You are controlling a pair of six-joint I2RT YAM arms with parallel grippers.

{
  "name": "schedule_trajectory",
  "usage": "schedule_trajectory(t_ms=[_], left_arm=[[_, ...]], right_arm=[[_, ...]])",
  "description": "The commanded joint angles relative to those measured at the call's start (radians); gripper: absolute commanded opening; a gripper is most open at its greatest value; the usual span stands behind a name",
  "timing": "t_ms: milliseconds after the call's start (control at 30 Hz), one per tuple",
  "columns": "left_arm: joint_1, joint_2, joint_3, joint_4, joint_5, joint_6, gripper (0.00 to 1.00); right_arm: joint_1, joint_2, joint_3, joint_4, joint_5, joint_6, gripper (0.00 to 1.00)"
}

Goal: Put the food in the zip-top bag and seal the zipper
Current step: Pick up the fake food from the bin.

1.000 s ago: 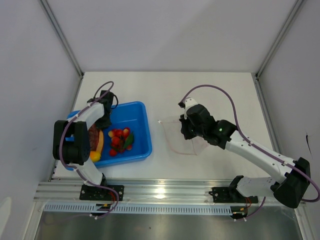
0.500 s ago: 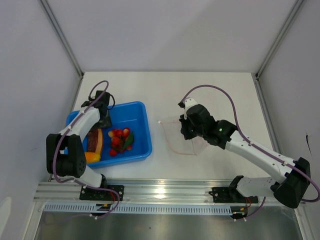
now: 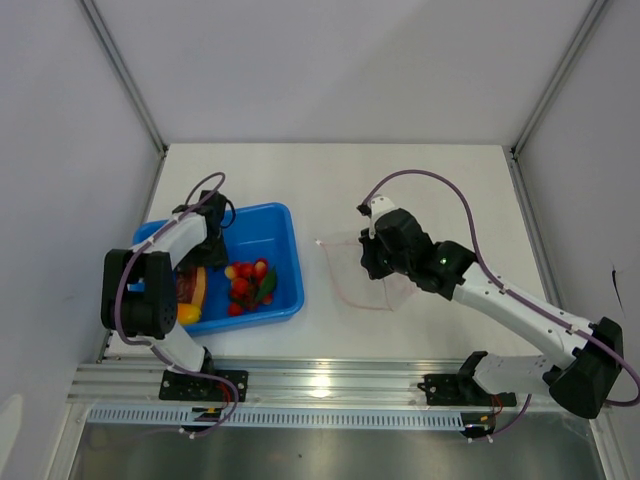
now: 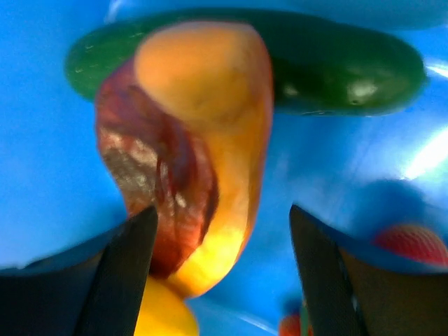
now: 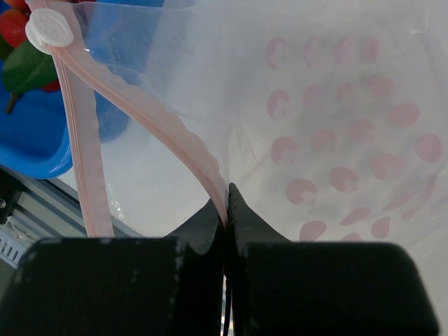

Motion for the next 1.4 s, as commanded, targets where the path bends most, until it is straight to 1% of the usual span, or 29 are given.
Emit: schedule_trajectory(t_ms=[0,67,167,200,233,267,333,367,400,433,533,567,600,633,800,967,1133,1267,1300,1367], left_arm=[[-0.004,0.033,-0.014,0.005,-0.014,-0.009,0.79],[0.005,0.053,-0.020,0.027,-0.022,0.006,0.78],[0.016,0.070,-0.009,0.028,-0.026,0.009,0.74],[0.016,0.070,-0.017,0.036,-0.028,0.015,0.68],[0.019,0.073,-0.018,0.041,-0.026,0.020,0.65],[0.025,0.074,-0.020,0.042,-0.020,0.017,0.57],[0.025,0.074,-0.029,0.047,-0.014,0.020,0.47],[0.025,0.070,-0.034,0.051,-0.016,0.015,0.39],[0.025,0.059,-0.041,0.053,-0.017,0.014,0.34],[0.025,0.056,-0.043,0.050,-0.016,0.014,0.26],[0.025,0.038,-0.043,0.028,-0.019,0.011,0.15],[0.025,0.030,-0.043,0.021,-0.013,0.006,0.07],[0.025,0.012,-0.040,0.006,-0.010,0.003,0.03],[0.024,-0.001,-0.040,-0.001,-0.009,-0.008,0.00],[0.022,-0.083,-0.029,-0.054,0.006,-0.032,0.01],[0.002,-0.206,-0.014,-0.110,0.007,-0.069,0.01],[-0.070,-0.320,0.024,-0.192,0.013,-0.121,0.01],[-0.149,-0.410,0.089,-0.249,0.009,-0.154,0.01],[-0.162,-0.424,0.131,-0.258,0.004,-0.169,0.01],[-0.188,-0.471,0.164,-0.277,-0.002,-0.181,0.01]], right_arm=[[-0.004,-0.039,-0.007,0.040,0.000,-0.011,0.00],[-0.004,-0.045,-0.010,0.041,-0.003,-0.011,0.00],[-0.006,-0.048,-0.010,0.038,-0.003,-0.011,0.00],[-0.006,-0.051,-0.013,0.038,-0.003,-0.010,0.00],[-0.006,-0.054,-0.015,0.038,-0.003,-0.010,0.00],[-0.006,-0.057,-0.016,0.038,-0.003,-0.008,0.00],[-0.006,-0.059,-0.021,0.040,0.000,-0.008,0.00],[-0.007,-0.057,-0.021,0.040,0.002,-0.008,0.00],[-0.007,-0.056,-0.022,0.043,0.000,-0.007,0.00],[-0.006,-0.054,-0.022,0.041,-0.001,-0.007,0.00],[-0.006,-0.054,-0.024,0.041,-0.001,-0.005,0.00],[-0.007,-0.054,-0.025,0.041,0.000,-0.007,0.00],[-0.007,-0.053,-0.025,0.040,0.000,-0.007,0.00],[-0.007,-0.051,-0.027,0.040,0.002,-0.007,0.00],[-0.007,-0.047,-0.027,0.040,-0.001,-0.005,0.00],[-0.006,-0.033,-0.018,0.037,-0.010,-0.001,0.00],[-0.006,-0.008,0.001,0.027,-0.013,-0.001,0.00],[-0.006,0.013,0.027,0.014,-0.020,0.001,0.00],[-0.006,0.018,0.042,0.009,-0.016,0.001,0.00],[-0.006,0.030,0.059,-0.009,-0.010,0.002,0.00]])
